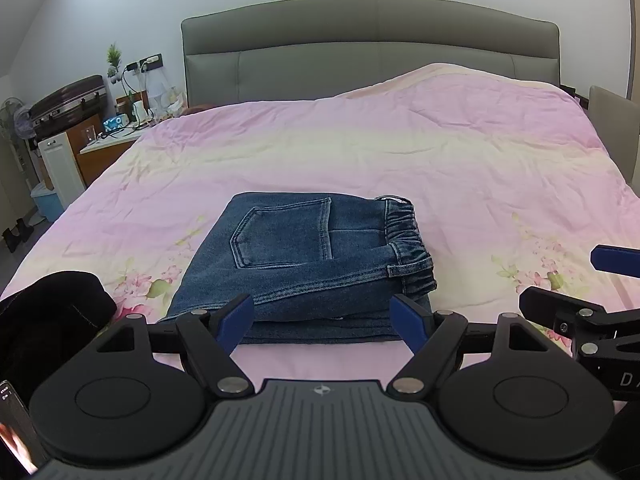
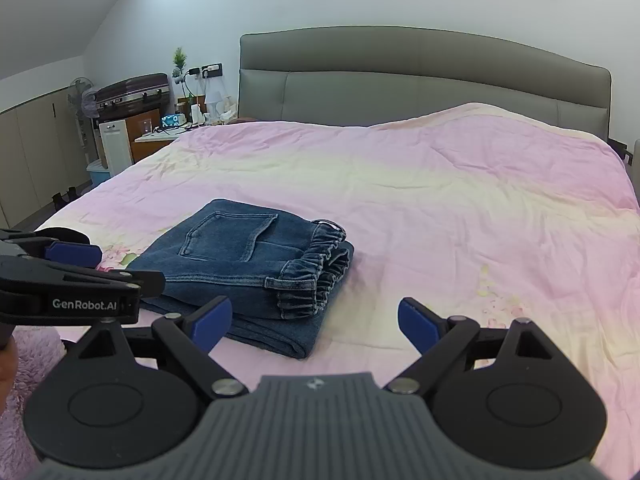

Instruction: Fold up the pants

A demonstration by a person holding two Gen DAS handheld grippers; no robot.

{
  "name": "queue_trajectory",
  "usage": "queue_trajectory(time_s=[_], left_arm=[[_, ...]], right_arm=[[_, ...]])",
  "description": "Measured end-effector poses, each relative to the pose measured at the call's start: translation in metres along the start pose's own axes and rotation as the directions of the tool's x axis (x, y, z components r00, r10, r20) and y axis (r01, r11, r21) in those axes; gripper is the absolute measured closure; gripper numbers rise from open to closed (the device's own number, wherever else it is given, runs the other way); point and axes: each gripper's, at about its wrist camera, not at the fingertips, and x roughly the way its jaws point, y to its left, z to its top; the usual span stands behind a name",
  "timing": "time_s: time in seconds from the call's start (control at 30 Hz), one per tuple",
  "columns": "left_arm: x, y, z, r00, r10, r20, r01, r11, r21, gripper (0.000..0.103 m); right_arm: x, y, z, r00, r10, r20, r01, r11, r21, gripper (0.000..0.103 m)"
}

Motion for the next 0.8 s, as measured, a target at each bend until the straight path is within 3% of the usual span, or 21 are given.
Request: queue_trajectory(time_s=[0.8], left_arm=[[-0.0049, 0.0004, 0.0006, 1.000, 0.003, 0.004, -0.003, 1.000, -0.003, 0.013]], right_arm=[[-0.0081, 0.0013, 0.0009, 1.000, 0.009, 0.015, -0.009, 1.000, -0.013, 0.016]])
